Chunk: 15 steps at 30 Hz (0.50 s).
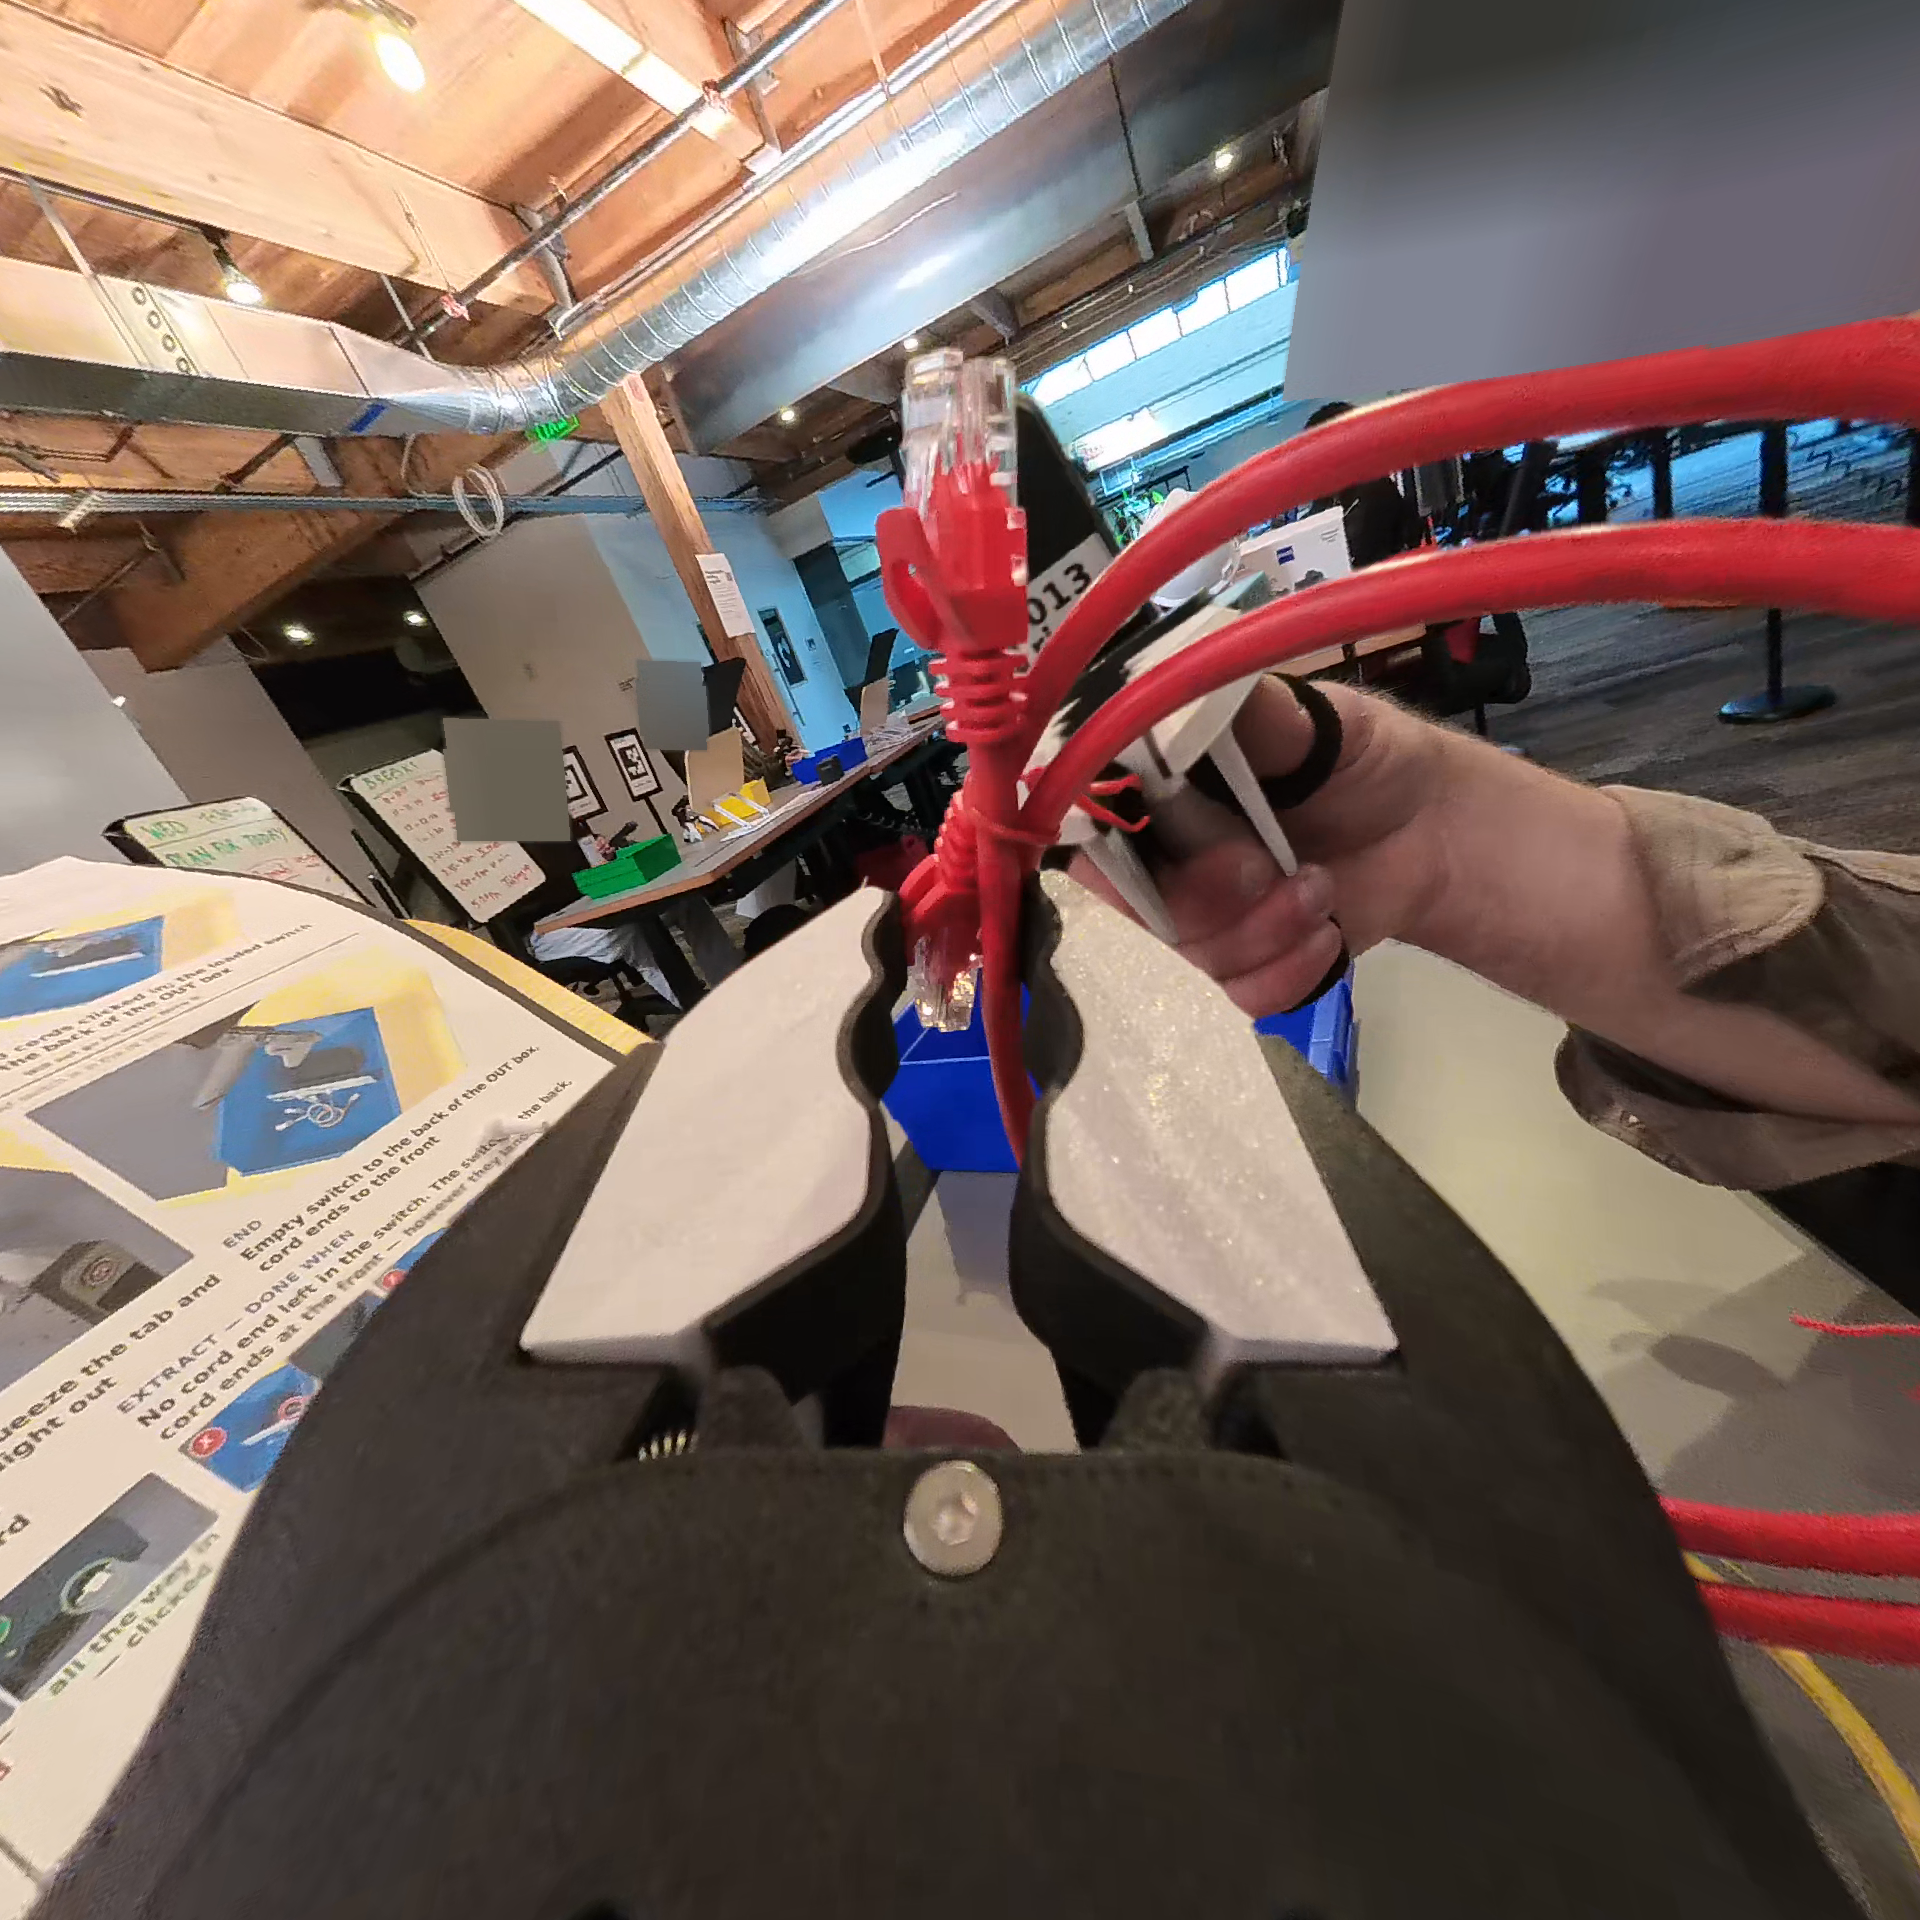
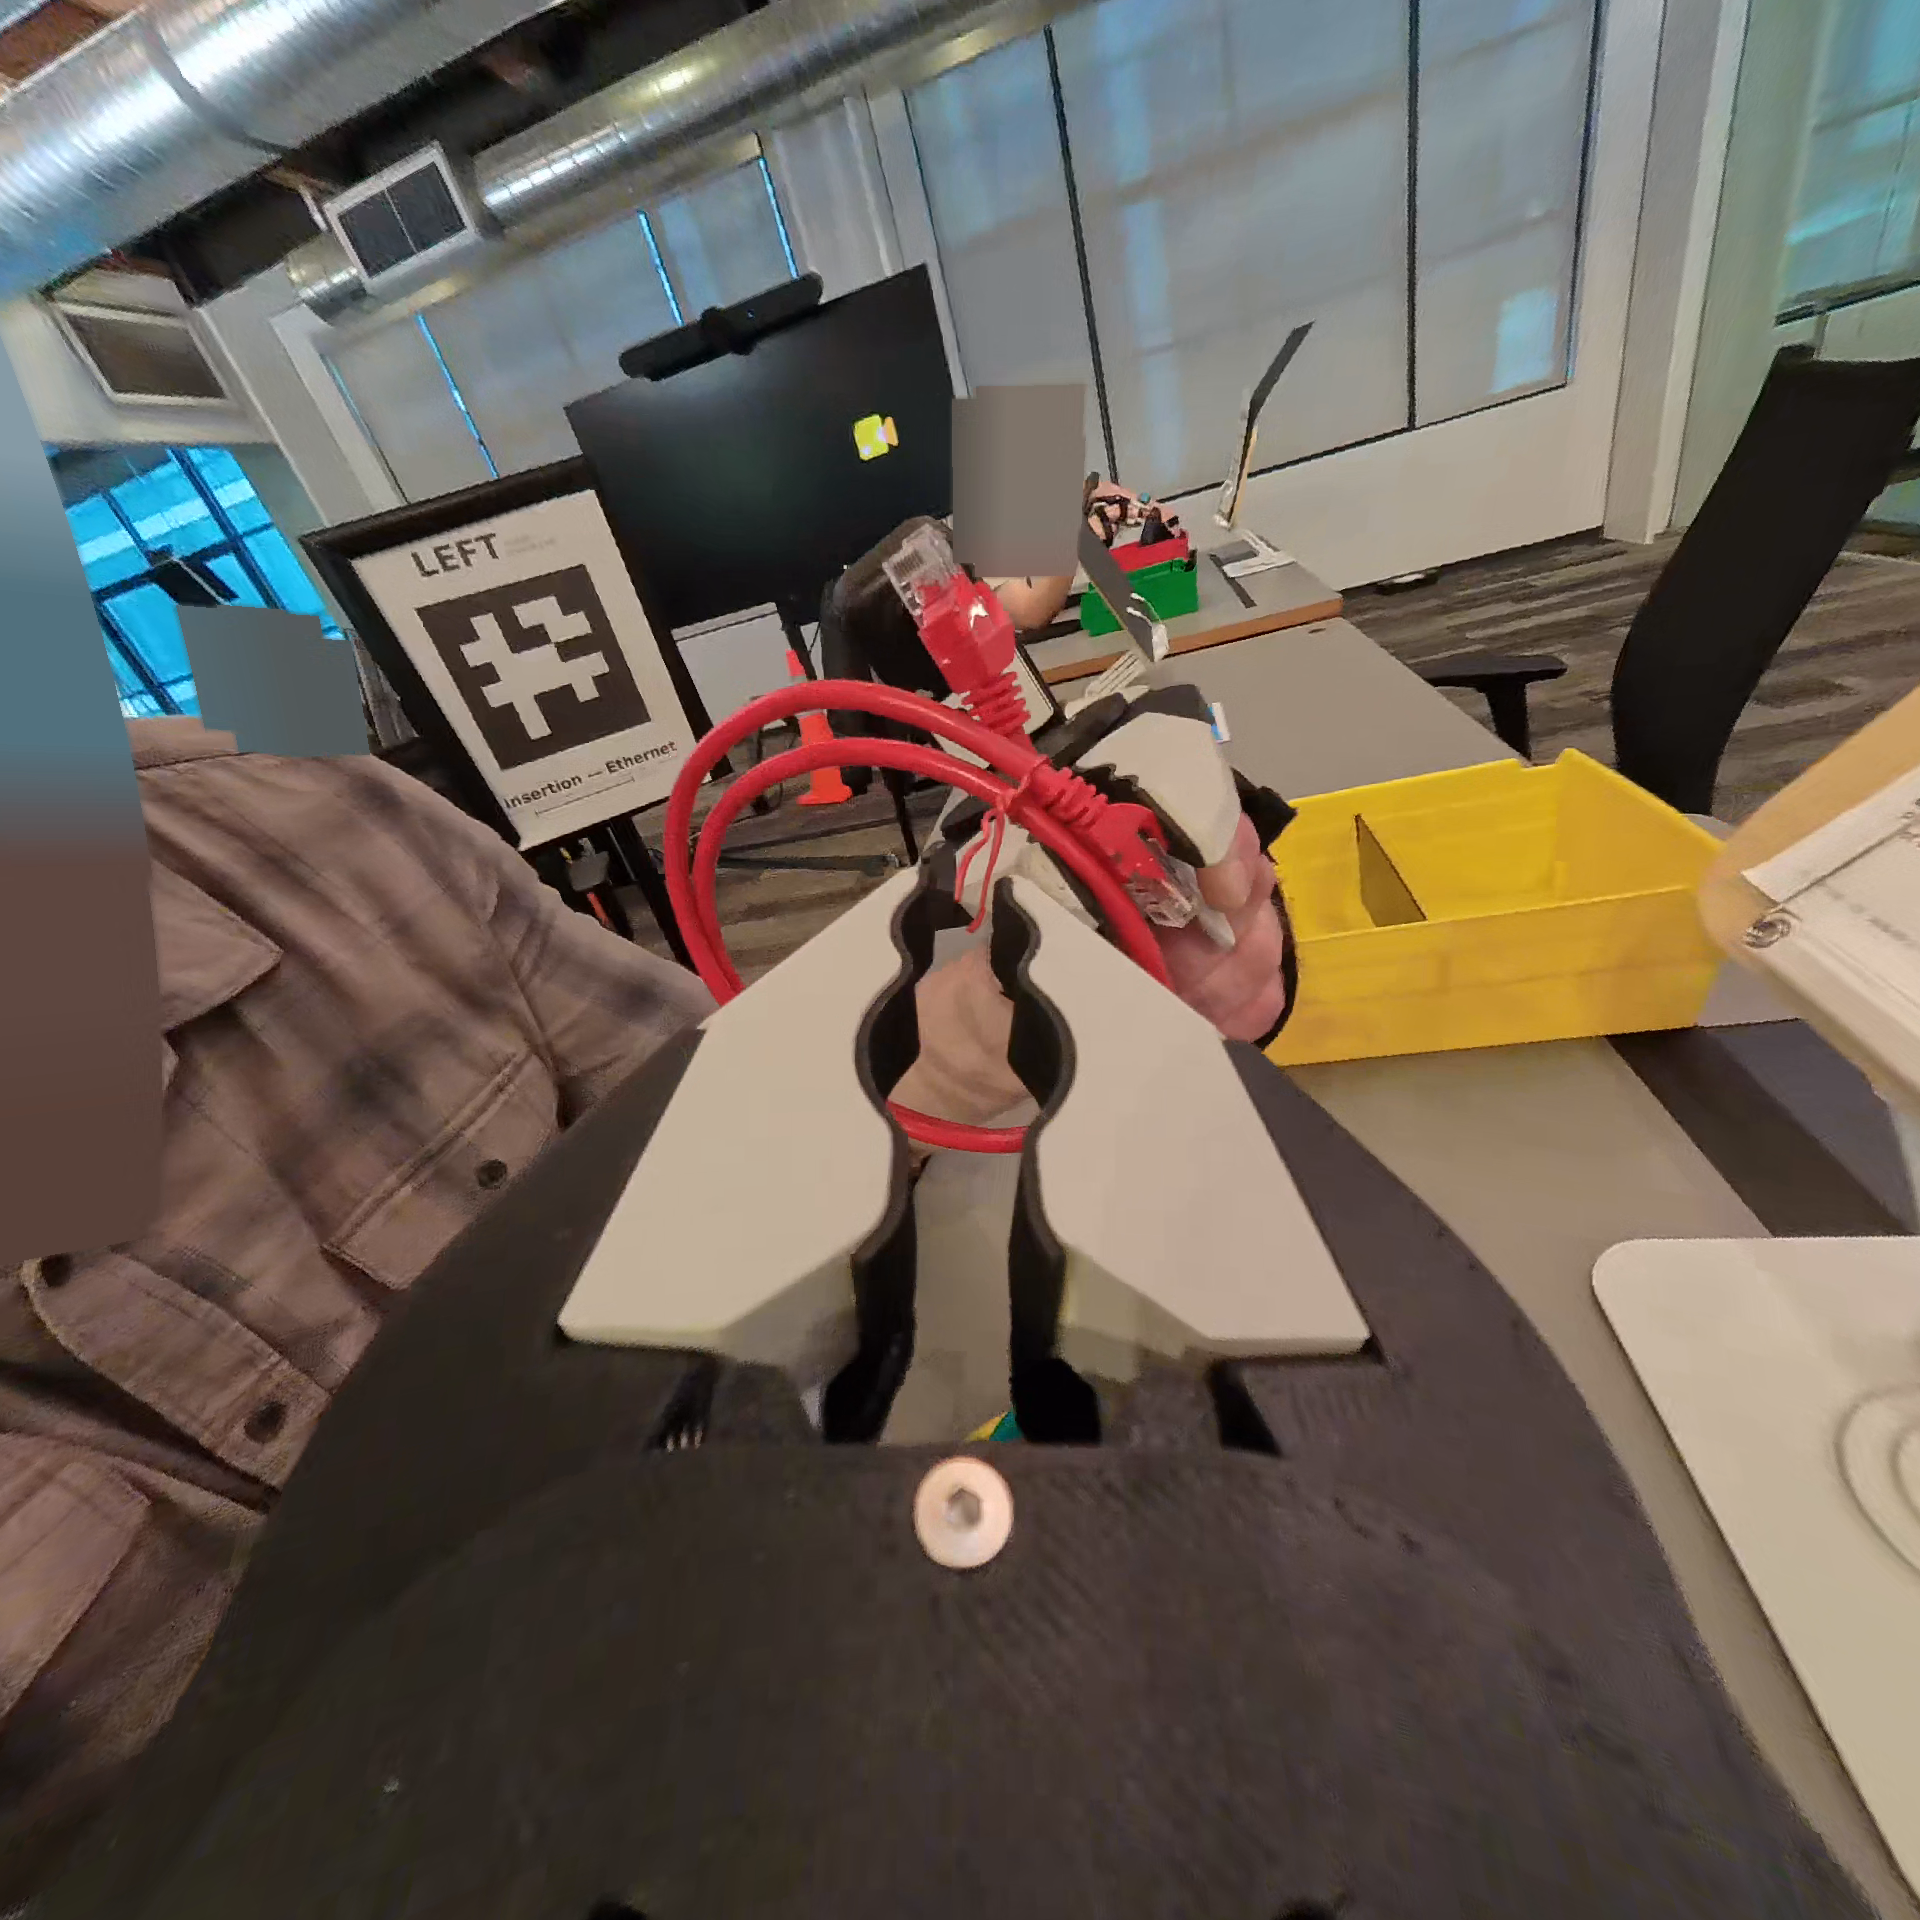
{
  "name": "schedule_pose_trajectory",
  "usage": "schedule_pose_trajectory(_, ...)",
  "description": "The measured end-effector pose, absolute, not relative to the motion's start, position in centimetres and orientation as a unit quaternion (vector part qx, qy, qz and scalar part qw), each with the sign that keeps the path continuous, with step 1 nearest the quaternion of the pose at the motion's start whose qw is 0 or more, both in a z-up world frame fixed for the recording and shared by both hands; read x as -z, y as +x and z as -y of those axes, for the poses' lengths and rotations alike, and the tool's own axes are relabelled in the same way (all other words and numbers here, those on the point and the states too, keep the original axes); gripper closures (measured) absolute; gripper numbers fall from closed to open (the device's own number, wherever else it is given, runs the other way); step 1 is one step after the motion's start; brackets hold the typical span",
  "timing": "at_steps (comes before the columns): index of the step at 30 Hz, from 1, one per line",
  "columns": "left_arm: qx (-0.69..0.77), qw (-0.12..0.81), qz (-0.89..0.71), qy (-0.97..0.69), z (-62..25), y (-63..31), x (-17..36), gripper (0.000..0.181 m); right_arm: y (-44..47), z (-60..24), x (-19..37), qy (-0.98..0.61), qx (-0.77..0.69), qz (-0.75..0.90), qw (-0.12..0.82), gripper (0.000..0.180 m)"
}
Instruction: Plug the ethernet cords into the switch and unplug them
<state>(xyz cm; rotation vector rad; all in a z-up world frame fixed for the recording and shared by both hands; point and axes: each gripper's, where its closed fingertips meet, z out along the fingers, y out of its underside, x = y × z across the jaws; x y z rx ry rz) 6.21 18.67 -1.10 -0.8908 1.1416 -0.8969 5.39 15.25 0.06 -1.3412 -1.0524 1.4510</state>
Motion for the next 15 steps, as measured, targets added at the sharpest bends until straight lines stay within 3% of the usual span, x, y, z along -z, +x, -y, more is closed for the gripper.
schedule_pose_trajectory(6,0.396,0.659,-0.504,-0.395,-18.68,6.19,1.07,0.16,5.47,-15.24,-0.1,-0.543,-0.554,0.435,0.457,0.18)
schedule_pose_trajectory(9,0.393,0.658,-0.505,-0.396,-18.74,6.2,1.15,0.16,5.2,-15.26,-0.03,-0.545,-0.55,0.437,0.457,0.166)
schedule_pose_trajectory(12,0.394,0.658,-0.506,-0.396,-18.69,6.25,1.15,0.16,5.0,-15.19,0.03,-0.545,-0.54,0.444,0.464,0.179)
schedule_pose_trajectory(15,0.393,0.658,-0.506,-0.396,-18.67,6.27,1.14,0.16,5.02,-15.19,-0.08,-0.545,-0.523,0.45,0.476,0.18)
